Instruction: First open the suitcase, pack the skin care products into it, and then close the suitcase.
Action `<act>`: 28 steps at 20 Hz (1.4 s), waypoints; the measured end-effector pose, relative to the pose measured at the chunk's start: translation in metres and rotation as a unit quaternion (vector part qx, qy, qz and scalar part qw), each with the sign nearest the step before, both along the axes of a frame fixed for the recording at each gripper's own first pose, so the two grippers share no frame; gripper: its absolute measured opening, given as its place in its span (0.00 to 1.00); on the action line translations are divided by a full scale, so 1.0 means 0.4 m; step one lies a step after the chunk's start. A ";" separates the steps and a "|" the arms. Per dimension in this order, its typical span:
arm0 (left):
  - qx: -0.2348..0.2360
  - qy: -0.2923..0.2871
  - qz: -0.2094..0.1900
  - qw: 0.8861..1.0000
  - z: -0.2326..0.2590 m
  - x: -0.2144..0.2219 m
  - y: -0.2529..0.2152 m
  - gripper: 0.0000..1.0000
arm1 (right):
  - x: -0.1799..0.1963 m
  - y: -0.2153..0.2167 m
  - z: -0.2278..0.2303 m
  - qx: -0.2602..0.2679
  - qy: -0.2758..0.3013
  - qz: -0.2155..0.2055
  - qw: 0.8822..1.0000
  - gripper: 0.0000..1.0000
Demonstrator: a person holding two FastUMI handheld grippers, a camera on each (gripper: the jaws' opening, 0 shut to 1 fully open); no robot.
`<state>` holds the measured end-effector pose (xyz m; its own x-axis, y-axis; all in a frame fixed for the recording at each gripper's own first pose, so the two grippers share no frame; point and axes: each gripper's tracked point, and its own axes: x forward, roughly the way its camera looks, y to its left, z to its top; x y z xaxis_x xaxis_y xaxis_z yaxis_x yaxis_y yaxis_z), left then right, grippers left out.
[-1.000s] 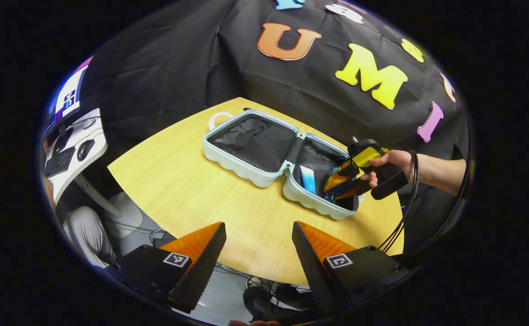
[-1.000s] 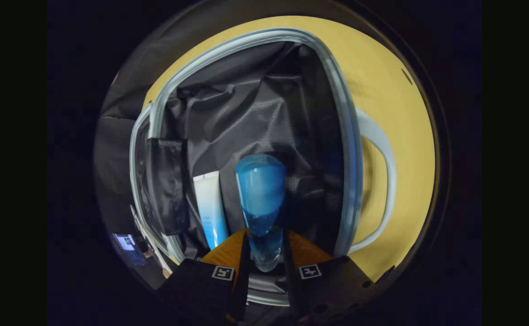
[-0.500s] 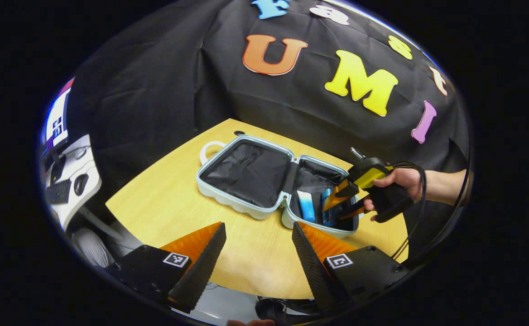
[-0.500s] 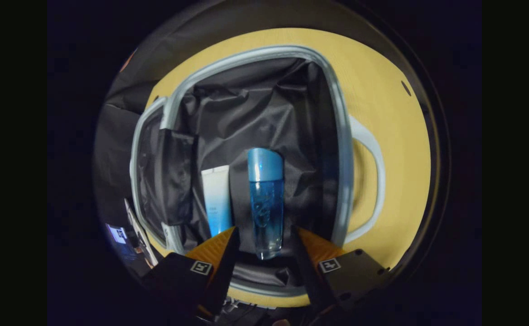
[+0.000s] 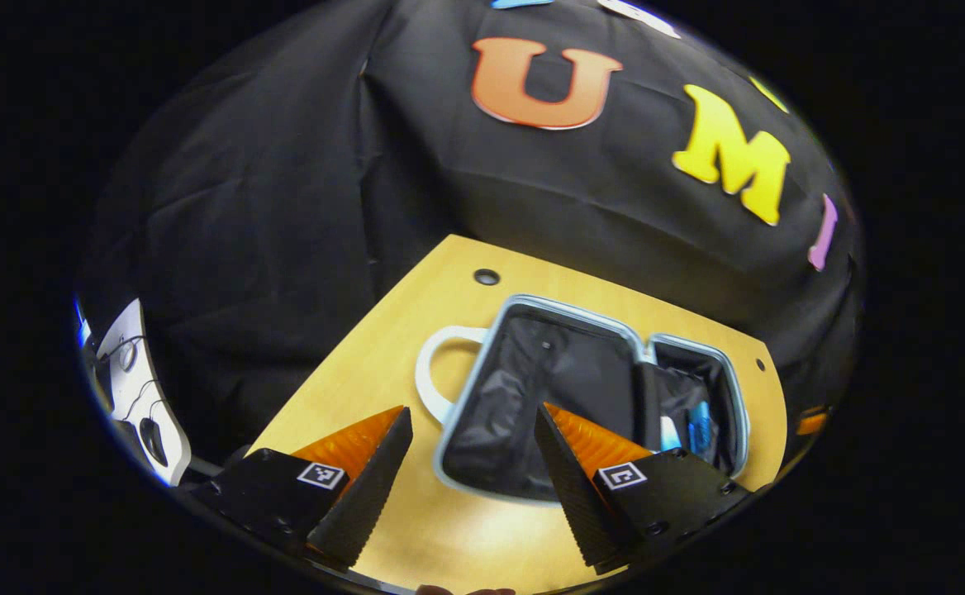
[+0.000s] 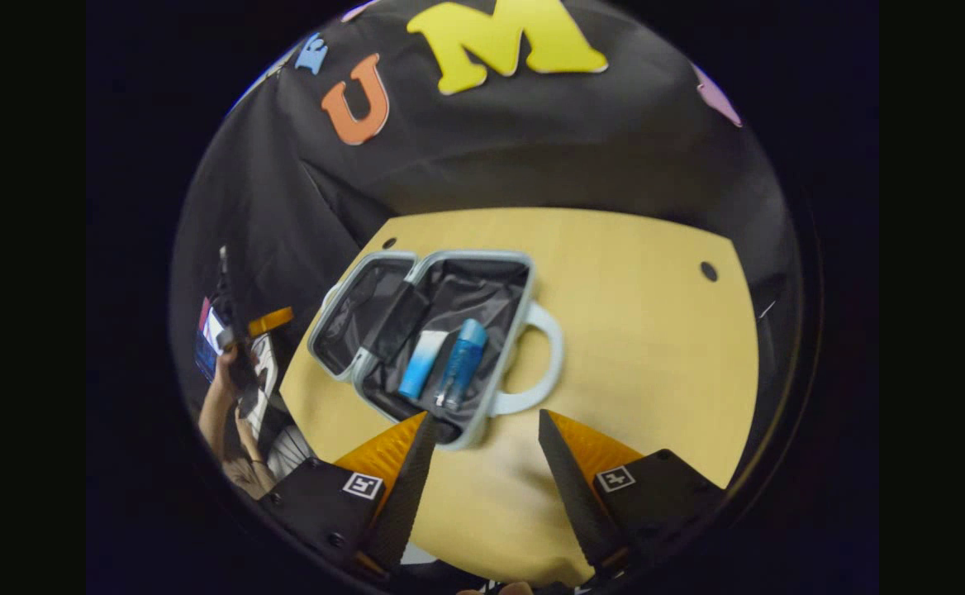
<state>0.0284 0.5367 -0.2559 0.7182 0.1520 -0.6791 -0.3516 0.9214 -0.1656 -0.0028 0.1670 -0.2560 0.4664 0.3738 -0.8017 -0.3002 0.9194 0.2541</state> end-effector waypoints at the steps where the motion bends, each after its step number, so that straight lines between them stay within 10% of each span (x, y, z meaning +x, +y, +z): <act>1: -0.014 0.011 0.008 1.000 -0.037 0.034 0.041 0.96 | -0.002 -0.066 0.023 -0.012 -0.021 -0.015 1.000 0.75; 5: -0.100 0.031 0.052 0.993 -0.152 0.129 0.130 0.95 | -0.025 -0.255 0.049 -0.066 -0.064 -0.078 0.993 0.75; 13: -0.102 0.102 0.062 0.988 -0.304 0.157 0.173 0.85 | -0.052 -0.324 0.064 -0.042 -0.044 -0.165 0.984 0.75; 19: -0.093 0.093 0.070 0.989 -0.299 0.187 0.136 0.19 | -0.072 -0.274 0.068 -0.034 -0.056 -0.134 0.989 0.70; 28: 0.026 -0.045 0.143 0.988 0.098 0.188 0.055 0.17 | -0.079 -0.350 0.134 -0.059 -0.178 -0.195 0.963 0.81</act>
<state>0.1036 0.5585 -0.2166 0.6978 0.3906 -0.6005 -0.5848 0.7947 -0.1626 -0.0345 0.0269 -0.2023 0.8059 0.0318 -0.5912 0.0243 0.9959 0.0867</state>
